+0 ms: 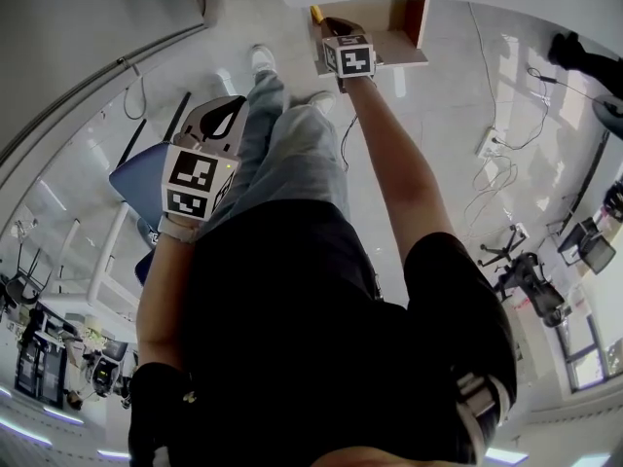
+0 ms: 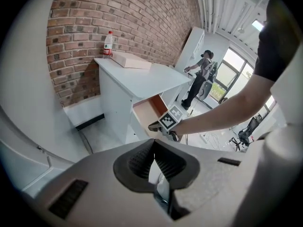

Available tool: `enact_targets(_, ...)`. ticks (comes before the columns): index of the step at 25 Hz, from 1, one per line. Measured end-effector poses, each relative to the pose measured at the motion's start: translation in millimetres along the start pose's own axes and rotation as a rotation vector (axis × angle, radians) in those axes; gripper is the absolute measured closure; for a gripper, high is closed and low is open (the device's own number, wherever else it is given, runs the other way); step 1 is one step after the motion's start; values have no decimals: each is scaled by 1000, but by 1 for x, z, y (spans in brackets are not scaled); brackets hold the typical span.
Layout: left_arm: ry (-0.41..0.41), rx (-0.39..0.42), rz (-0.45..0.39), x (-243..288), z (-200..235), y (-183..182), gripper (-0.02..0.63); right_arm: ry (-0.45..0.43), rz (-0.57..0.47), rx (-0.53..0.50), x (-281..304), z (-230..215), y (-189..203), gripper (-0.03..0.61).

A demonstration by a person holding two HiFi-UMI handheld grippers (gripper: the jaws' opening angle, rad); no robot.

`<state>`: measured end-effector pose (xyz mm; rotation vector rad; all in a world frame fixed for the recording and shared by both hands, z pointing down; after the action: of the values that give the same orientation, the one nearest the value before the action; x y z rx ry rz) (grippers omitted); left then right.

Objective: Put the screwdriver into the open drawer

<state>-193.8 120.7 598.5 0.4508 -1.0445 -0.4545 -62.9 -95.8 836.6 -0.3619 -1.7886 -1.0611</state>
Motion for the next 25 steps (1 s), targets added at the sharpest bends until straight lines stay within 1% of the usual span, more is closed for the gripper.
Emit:
enact_targets(4, -3, 16, -11, -6, -8, -11, 609, -5, -32, -11, -35, 9, -11, 568)
enact_targets(7, -4, 27, -22, -12, -14, -18, 609, -10, -64, 8, -64, 15, -19, 568)
enact_targets(13, -19, 47, -52, -12, -24, -35, 609, -5, -137, 36, -120, 14, -33, 568)
enact_targets(17, -22, 68, -69, -15, -31, -47, 609, 1, -196, 33, -156, 15, -40, 568)
enact_targets(21, -18, 86, -104, -24, -39, -57, 609, -2, -246, 31, -198, 21, -48, 568)
enact_targets(25, -9, 59, -176, -36, -41, -69, 609, -12, -299, 18, -241, 29, -61, 568)
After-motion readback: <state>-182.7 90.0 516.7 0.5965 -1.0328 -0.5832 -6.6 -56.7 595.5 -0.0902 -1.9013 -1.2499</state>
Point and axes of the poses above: the fingertips, and each gripper's own axes: x forward along the fingers, z to its left, y out of its underside, the point moved 8 cm from there along -x, backward along the fingers, and after that the axes turned 8 degrees about y, right-handed, at the moved point
